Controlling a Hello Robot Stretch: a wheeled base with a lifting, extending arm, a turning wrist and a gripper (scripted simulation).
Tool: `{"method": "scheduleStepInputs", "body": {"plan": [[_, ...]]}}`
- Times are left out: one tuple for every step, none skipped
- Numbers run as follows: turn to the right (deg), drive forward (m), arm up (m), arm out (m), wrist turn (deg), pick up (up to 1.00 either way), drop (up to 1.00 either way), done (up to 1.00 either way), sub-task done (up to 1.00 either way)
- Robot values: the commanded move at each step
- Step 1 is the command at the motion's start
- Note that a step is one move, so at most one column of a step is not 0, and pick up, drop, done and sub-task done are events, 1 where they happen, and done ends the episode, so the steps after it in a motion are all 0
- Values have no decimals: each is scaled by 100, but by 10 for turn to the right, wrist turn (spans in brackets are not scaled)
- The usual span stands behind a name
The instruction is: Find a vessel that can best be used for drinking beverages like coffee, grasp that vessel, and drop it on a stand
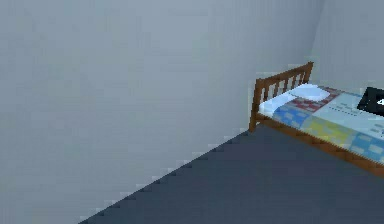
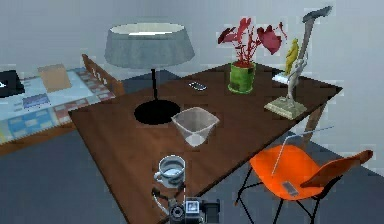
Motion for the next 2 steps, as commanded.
{"method": "scheduleStepInputs", "body": {"plan": [[0, 0, 0, 0, 0, 100, 0, 0, 0], [0, 0, 10, 0, 0, 0, 0, 0, 0]]}}
